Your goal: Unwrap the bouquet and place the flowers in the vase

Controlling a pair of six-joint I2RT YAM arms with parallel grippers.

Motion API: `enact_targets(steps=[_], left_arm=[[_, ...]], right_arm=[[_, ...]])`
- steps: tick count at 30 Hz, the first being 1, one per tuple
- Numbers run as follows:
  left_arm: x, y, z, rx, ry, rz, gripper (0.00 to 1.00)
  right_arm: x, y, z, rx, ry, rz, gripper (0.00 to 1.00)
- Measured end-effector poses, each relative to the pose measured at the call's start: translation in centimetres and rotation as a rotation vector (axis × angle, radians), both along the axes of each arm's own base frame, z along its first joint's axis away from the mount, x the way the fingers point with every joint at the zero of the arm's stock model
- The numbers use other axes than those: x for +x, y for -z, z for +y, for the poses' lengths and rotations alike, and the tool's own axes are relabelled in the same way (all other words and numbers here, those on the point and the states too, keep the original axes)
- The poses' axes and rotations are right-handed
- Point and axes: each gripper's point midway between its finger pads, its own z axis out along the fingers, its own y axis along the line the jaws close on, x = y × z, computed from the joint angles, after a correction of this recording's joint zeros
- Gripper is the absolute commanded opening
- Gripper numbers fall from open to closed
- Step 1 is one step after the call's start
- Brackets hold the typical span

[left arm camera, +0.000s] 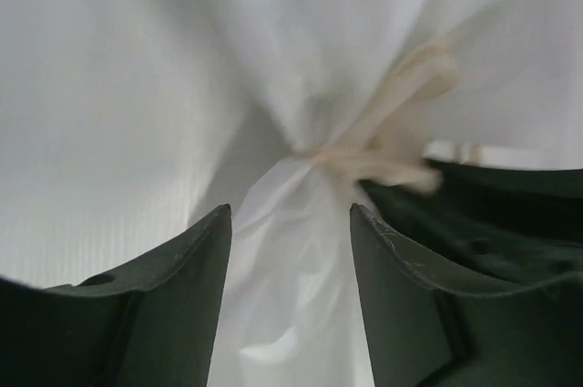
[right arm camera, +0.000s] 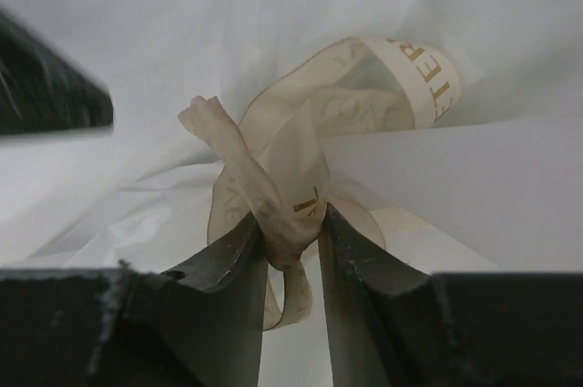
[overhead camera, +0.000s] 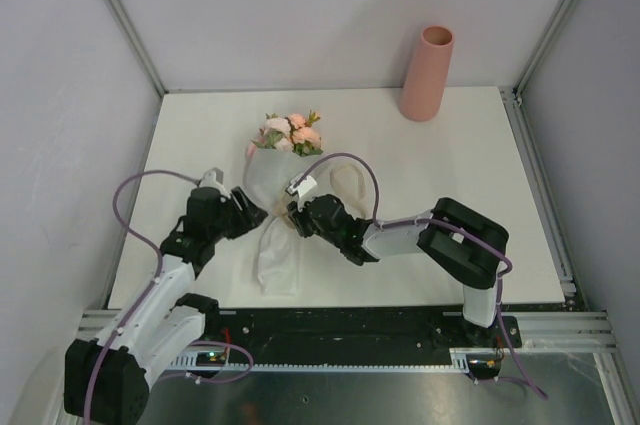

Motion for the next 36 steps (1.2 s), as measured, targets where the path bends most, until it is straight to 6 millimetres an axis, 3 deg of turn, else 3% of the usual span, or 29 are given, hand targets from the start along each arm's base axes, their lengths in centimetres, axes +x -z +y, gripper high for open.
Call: enact_targets(steps=[3,5,12,17,25,36], left_arm=[[-2.2,4.2,0.3,0.003,-0.013,0.132,0.6],[-3.0,5.4,0.3,0.0,-0.02,0.177,0.6],[-3.0,5.7,-0.1,-0.037,-0.027,0.177,0.6],[-3.6,7.3,-0.4,-0.052,-0.022,0.223,0.57],[-3.8,8.6,-0.8,-0.075,-0.017,0.241,0.53],[-3.5,9.0,-1.2,-0.101,-0.012,0.234,0.53]], right_arm=[[0.1,-0.3,-0.1,-0.023,0.021,-0.046,0.35],[0.3,-0.7,-0.1,-0.035,0.035,-0.074,0.31],[2.2,-5.0,1.1,-0.012,0.078,-0.215,0.25],[3.4,-7.8,1.7,0.003,0.101,-0.294,0.16],[5.0,-11.2,2.5,-0.006,0.133,-0.402,0.28],[6.9,-17.1,2.5,0.01,0.217,-0.539,0.27]])
